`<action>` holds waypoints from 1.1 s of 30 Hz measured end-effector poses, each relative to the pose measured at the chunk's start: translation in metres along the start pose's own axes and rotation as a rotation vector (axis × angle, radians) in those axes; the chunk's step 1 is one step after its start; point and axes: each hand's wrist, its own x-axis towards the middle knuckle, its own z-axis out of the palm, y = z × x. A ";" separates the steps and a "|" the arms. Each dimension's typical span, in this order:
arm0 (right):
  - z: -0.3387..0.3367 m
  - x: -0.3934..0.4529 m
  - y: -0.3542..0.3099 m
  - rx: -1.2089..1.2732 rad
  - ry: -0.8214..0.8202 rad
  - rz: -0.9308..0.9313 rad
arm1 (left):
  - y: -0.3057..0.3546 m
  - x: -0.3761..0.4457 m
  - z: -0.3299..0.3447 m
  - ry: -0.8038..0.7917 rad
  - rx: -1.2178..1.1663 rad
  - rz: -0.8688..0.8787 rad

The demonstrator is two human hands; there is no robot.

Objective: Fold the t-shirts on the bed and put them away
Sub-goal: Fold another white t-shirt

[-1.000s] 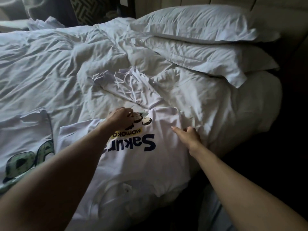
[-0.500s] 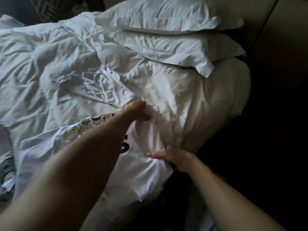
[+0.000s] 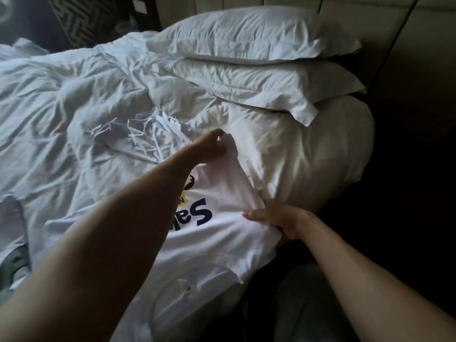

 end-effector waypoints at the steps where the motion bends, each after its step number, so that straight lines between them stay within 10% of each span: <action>1: -0.006 -0.001 -0.004 -0.001 -0.017 -0.013 | 0.003 0.004 -0.008 0.002 -0.042 0.000; 15: -0.044 0.025 -0.019 0.073 -0.006 0.093 | -0.002 0.046 -0.019 0.050 0.178 0.009; 33: -0.078 0.038 -0.062 0.096 0.217 -0.014 | 0.023 0.088 -0.030 0.182 -0.312 -0.097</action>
